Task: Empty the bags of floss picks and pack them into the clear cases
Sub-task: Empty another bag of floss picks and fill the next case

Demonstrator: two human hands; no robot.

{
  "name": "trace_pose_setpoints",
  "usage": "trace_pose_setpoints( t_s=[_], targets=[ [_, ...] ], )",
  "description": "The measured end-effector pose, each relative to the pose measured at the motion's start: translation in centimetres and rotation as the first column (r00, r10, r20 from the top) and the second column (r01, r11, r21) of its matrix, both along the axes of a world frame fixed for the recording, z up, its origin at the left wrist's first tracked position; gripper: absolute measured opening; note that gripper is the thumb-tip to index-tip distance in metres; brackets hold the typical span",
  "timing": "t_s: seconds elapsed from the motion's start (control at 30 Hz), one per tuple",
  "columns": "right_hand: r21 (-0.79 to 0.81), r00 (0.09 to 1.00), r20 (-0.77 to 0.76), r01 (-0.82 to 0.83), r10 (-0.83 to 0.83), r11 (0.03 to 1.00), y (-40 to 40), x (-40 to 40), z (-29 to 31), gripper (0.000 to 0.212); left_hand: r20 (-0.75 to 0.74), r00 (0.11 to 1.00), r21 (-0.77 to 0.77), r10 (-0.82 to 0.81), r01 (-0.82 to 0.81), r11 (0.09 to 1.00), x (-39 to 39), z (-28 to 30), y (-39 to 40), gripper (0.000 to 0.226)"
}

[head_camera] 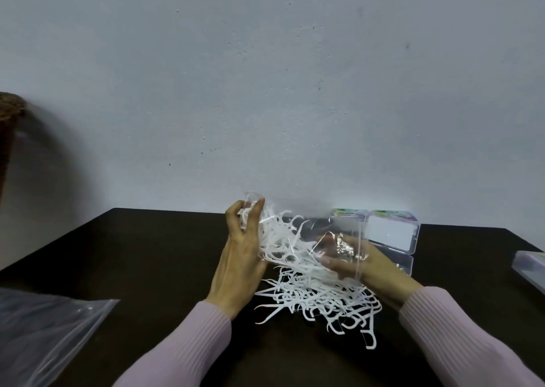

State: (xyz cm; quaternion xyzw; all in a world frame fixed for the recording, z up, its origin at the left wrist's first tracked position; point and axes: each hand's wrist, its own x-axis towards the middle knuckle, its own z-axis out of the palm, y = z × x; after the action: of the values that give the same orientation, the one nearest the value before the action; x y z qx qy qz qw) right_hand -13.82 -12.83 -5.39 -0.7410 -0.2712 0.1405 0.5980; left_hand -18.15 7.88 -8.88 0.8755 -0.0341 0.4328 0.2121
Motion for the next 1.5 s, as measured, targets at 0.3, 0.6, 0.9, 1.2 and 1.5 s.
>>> trace_pose_setpoints(
  t_s=[0.3,0.6,0.9,1.2,1.5],
  targets=[
    [-0.284,0.971,0.241,0.058,0.012,0.957,-0.1,-0.6,0.6,0.040,0.009,0.999,-0.040,0.054,-0.053,0.998,-0.4,0.3,-0.4,0.111],
    [-0.463,0.932,0.359,0.126,0.056,0.878,0.7,0.2,-0.5,0.043,0.045,0.995,-0.024,0.085,-0.084,0.996,-0.3,-0.2,-0.5,0.115],
    [-0.440,0.944,0.316,0.060,0.091,0.896,0.0,0.8,-0.6,0.009,0.052,0.991,-0.086,0.122,-0.118,0.989,-0.2,0.4,0.6,0.109],
    [-0.391,0.939,0.343,0.120,0.024,0.912,-1.2,1.7,-0.8,0.020,0.046,0.975,-0.172,0.217,-0.206,0.963,-0.4,0.8,1.7,0.106],
    [-0.516,0.898,0.440,0.258,-0.005,0.817,-2.4,2.6,-1.0,0.013,0.012,0.950,-0.293,0.313,-0.296,0.909,-0.5,1.2,2.6,0.103]
  ],
)
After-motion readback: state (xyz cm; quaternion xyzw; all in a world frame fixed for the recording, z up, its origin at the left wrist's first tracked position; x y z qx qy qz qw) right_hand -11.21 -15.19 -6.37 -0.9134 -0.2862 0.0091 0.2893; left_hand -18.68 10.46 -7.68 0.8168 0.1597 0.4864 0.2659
